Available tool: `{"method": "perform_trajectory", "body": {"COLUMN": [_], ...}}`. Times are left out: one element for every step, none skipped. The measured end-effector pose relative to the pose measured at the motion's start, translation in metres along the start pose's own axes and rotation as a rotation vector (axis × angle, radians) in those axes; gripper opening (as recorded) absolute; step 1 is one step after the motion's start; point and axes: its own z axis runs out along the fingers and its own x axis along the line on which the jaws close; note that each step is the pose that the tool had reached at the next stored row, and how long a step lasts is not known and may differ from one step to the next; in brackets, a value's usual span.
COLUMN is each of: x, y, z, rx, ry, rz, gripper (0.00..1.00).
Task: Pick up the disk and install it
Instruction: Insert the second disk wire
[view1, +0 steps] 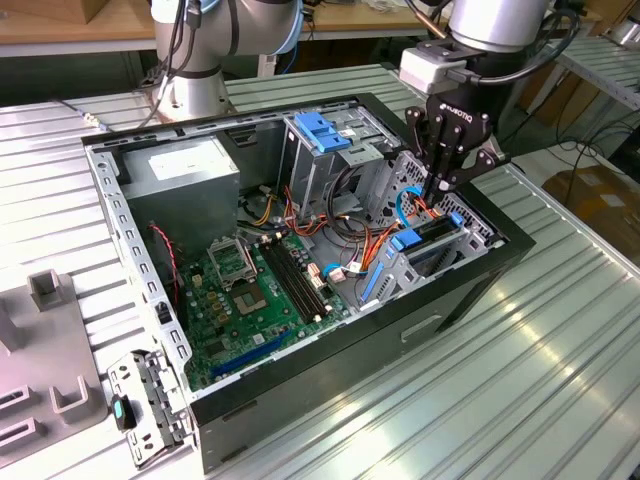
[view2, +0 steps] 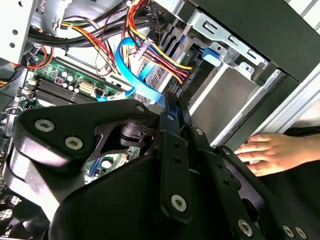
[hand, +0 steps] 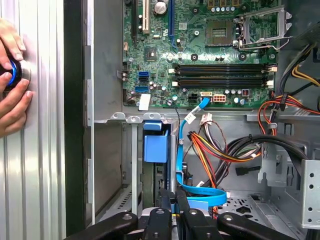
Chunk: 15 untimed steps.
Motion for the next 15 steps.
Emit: {"method": "perform_trajectory", "body": {"x": [0.0006,0.0013,0.0019,0.0024,0.0030,0.0036,0.0043,0.0048,0.0052,0.0055,0.0060,0.0065,0.0069,0.0073,0.0076], "y": [0.0000,0.0000,0.0001,0.0001,0.0001,0.0002,0.0002,0.0002,0.0002,0.0002,0.0002,0.0003,0.0003,0.0003,0.0003], "z": [0.0001,0.0003,0.0006,0.0008,0.0011,0.0014,0.0017,0.0020,0.0022,0.0024,0.0026,0.0028,0.0030,0.0033,0.0034], "rx": [0.0000,0.0000,0.0001,0.0001,0.0002,0.0004,0.0006,0.0007,0.0008,0.0009,0.0010,0.0012,0.0015,0.0017,0.0018], "ry": [-0.0013,-0.0021,-0.0042,-0.0054,-0.0070,-0.0089,-0.0114,-0.0128,-0.0141,-0.0157,-0.0173,-0.0192,-0.0210,-0.0230,-0.0244], "rz": [0.000,0.000,0.000,0.000,0.000,0.000,0.001,0.001,0.001,0.001,0.001,0.001,0.001,0.001,0.001], "gripper": [0.16,0.16,0.16,0.16,0.16,0.16,0.16,0.16,0.16,0.16,0.16,0.16,0.16,0.16,0.16]}}
